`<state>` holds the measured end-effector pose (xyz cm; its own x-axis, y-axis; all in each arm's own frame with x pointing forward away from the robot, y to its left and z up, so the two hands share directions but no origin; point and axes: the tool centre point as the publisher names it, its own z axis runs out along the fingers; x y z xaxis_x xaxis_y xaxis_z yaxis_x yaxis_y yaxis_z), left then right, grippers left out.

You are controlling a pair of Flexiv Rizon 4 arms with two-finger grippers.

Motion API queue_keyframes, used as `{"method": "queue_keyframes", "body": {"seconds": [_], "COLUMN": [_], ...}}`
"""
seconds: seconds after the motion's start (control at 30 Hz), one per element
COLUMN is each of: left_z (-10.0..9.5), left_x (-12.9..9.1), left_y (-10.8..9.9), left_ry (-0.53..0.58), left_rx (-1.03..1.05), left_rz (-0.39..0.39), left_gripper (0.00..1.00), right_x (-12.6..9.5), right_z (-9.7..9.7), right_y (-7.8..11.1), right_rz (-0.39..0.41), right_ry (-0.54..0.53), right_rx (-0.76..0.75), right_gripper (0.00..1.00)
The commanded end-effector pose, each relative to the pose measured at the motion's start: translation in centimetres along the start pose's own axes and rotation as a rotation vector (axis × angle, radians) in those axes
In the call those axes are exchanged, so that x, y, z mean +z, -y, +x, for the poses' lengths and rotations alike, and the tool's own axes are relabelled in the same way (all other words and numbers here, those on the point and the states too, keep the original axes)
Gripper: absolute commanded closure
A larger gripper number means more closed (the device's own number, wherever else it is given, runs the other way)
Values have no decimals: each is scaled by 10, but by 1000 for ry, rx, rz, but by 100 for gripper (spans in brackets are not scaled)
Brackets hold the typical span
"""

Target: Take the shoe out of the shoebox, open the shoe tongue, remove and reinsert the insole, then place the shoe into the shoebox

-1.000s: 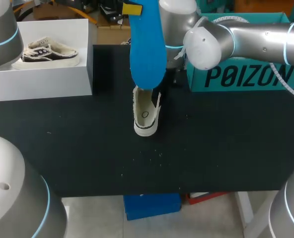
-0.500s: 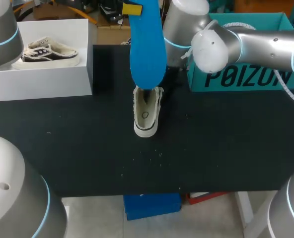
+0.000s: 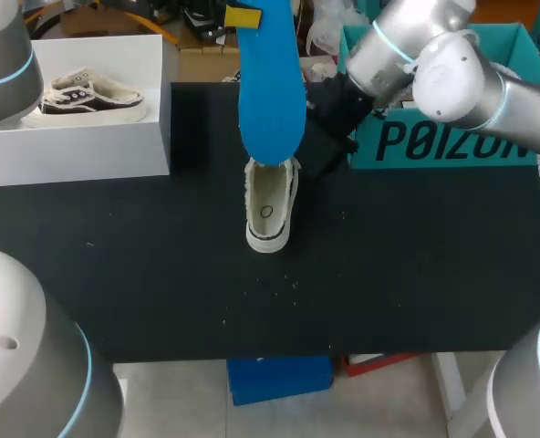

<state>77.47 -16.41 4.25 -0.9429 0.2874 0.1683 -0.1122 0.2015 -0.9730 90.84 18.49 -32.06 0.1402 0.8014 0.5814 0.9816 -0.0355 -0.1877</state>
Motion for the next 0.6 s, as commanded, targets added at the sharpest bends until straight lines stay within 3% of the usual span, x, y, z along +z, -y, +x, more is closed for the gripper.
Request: {"method": "queue_keyframes", "body": {"seconds": [0.03,0.17,0.3,0.6], "left_z": [0,0,0,0], "left_x": [0,0,0,0], "left_y": [0,0,0,0], "left_ry": [1,1,1,1], "left_rx": [-1,-1,-1,-1], "left_rz": [-3,-3,-3,-3], "left_gripper": [100,100,100,100], "right_x": [0,0,-9,-31], "right_z": [-8,-8,-15,-7], "right_y": [2,2,6,21], "right_rz": [85,85,209,144], "right_ry": [-530,-530,-783,-900], "right_rx": [-14,-14,-63,-285], "right_gripper": [0,0,0,0]}}
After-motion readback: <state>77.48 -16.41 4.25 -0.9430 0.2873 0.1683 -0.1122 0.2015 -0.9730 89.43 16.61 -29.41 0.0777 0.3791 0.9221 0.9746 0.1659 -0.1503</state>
